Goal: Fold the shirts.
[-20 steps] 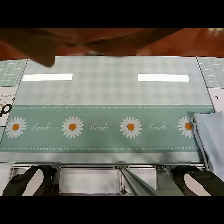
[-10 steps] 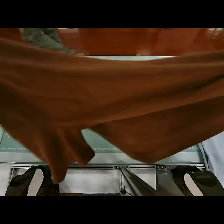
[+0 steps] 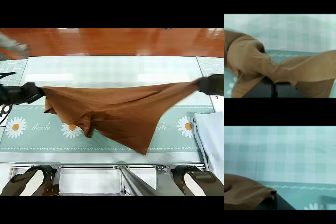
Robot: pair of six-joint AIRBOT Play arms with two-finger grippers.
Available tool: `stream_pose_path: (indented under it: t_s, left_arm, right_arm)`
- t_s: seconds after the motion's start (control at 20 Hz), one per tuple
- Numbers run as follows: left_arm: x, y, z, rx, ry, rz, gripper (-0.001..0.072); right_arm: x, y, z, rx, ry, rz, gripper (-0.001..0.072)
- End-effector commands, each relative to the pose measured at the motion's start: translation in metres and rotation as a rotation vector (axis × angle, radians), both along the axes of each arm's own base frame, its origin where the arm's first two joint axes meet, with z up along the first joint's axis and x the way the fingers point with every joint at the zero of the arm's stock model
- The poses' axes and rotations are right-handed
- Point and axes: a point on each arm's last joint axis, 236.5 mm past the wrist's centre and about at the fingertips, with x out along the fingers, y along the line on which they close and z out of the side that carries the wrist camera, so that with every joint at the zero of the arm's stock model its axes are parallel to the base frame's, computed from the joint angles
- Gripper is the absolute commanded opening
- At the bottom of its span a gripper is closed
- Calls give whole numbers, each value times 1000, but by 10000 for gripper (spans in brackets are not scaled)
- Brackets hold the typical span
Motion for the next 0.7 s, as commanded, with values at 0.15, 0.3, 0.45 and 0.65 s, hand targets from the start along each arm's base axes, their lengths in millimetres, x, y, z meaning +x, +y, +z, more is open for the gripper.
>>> stream_pose_path:
  t_s: [0.15,0.3,0.45,0.65]
  left_arm:
    - [84,6,-91,-62,146,74,16]
    - [97,-2,-124,-91,245,43,106]
    - [90,8,-129,-90,316,-1,505]
    - [64,55,-86,-65,247,7,505]
  right_arm:
    - [101,10,-106,66,171,-14,20]
    - [126,18,-132,111,222,-16,20]
    - [136,18,-134,112,224,-16,20]
    - [120,-7,-124,111,296,-37,19]
